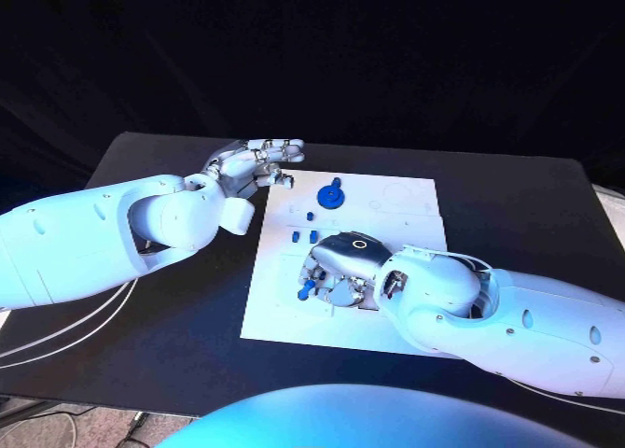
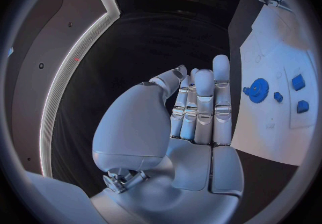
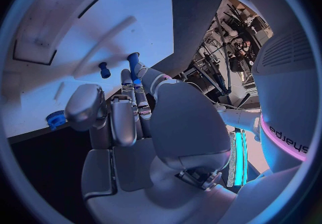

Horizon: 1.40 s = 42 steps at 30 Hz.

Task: Assemble the parts on the task board

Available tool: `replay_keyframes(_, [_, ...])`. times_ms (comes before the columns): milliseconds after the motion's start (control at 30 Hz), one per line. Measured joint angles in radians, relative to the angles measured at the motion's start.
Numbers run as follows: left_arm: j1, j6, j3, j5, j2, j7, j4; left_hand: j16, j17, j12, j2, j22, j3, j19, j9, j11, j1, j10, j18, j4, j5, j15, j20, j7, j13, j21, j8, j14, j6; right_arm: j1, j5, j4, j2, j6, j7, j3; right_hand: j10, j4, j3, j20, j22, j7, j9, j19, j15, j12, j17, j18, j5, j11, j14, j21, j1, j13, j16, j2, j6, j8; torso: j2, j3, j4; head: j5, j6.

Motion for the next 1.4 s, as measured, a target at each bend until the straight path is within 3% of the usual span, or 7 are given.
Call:
replay_keyframes(667, [0.000, 0.003, 0.000, 0.000, 0.000, -0.004, -0.001, 0.000, -0.003, 0.000, 0.000, -0.002, -0.003, 0.000, 0.000, 0.004, 0.000, -0.004, 0.000, -0.003, 0.000, 0.003, 0.000, 0.000, 0.000, 0.000, 0.000, -0.003, 0.000, 0.002, -0.031, 0.005, 0.018, 0.047, -0.023, 0.003, 0.000, -0.003, 0.002, 0.000, -0.001, 0.001, 0.002, 0.000, 0.004, -0.007, 0.000, 0.000, -0.001, 0.001, -0.004, 0.000, 0.000, 0.001, 0.000, 0.000, 0.003, -0.006, 0.000, -0.0007, -0.0006, -0.006, 0.000])
replay_keyframes(767, [0.000, 0.004, 0.000, -0.001, 0.000, -0.004, 0.000, 0.000, -0.003, 0.000, 0.000, -0.002, -0.003, 0.000, 0.000, 0.004, 0.000, -0.004, 0.000, -0.003, 0.000, 0.003, 0.000, 0.000, 0.000, 0.000, 0.000, -0.003, 0.000, 0.002, -0.034, 0.004, 0.024, 0.053, -0.029, 0.003, -0.011, 0.001, -0.002, 0.003, -0.004, 0.011, 0.002, 0.003, 0.010, -0.024, -0.003, 0.000, 0.006, 0.014, -0.001, 0.000, -0.001, 0.000, 0.000, -0.001, -0.007, -0.010, -0.001, -0.0013, -0.0005, -0.007, 0.000])
replay_keyframes(833, [0.000, 0.004, 0.000, -0.001, 0.000, -0.005, 0.000, 0.000, -0.003, 0.000, 0.000, -0.002, -0.003, 0.000, 0.000, 0.004, 0.000, -0.004, 0.000, -0.003, 0.000, 0.003, 0.000, 0.000, 0.000, 0.000, 0.000, -0.003, 0.000, 0.002, -0.034, 0.003, 0.026, 0.055, -0.031, 0.002, -0.055, 0.013, -0.013, 0.010, -0.011, 0.021, 0.001, -0.003, 0.022, -0.042, -0.008, 0.000, 0.021, 0.022, -0.003, 0.000, -0.026, 0.000, 0.000, -0.026, -0.034, -0.021, -0.001, -0.0015, -0.0004, -0.007, 0.000])
replay_keyframes(933, [0.000, 0.004, 0.000, -0.001, 0.000, -0.005, 0.000, 0.000, -0.003, 0.000, 0.000, -0.002, -0.003, 0.000, 0.000, 0.004, 0.000, -0.004, 0.000, -0.003, 0.000, 0.003, 0.000, 0.000, 0.000, 0.000, 0.000, -0.003, 0.000, 0.001, -0.034, 0.000, 0.028, 0.059, -0.034, -0.001, -0.115, 0.017, -0.032, 0.020, -0.017, 0.021, -0.019, -0.002, 0.024, -0.054, -0.010, 0.000, 0.029, 0.029, -0.002, -0.003, -0.051, -0.006, 0.000, -0.050, -0.087, -0.025, -0.001, -0.0014, -0.0003, -0.008, 0.000])
replay_keyframes(1167, [0.000, 0.005, 0.000, -0.001, -0.001, -0.006, 0.001, 0.000, -0.003, 0.000, 0.000, -0.002, -0.003, 0.000, 0.000, 0.004, 0.000, -0.004, 0.000, -0.003, 0.000, 0.003, 0.000, 0.000, 0.000, 0.000, 0.000, -0.003, 0.000, 0.000, -0.030, -0.002, 0.028, 0.061, -0.037, -0.002, -0.138, 0.016, -0.055, 0.020, -0.021, 0.017, -0.028, -0.002, 0.029, -0.051, -0.013, 0.000, 0.033, 0.034, -0.003, -0.004, -0.061, -0.004, 0.000, -0.061, -0.122, -0.025, -0.001, -0.0012, -0.0002, -0.008, 0.000])
replay_keyframes(1400, [0.000, 0.006, 0.000, -0.001, -0.001, -0.008, 0.001, 0.000, -0.005, 0.004, 0.000, -0.002, -0.003, 0.000, 0.000, 0.004, 0.000, -0.004, 0.000, -0.003, 0.000, 0.003, 0.000, 0.000, 0.000, 0.000, 0.000, -0.003, 0.000, 0.000, -0.023, 0.004, 0.012, 0.046, -0.038, -0.002, -0.224, 0.022, -0.142, 0.031, -0.034, 0.020, -0.032, -0.005, 0.038, -0.050, -0.017, 0.000, 0.044, 0.047, -0.002, -0.013, -0.077, -0.002, 0.000, -0.077, -0.204, -0.025, -0.001, -0.0004, -0.0003, -0.012, 0.000])
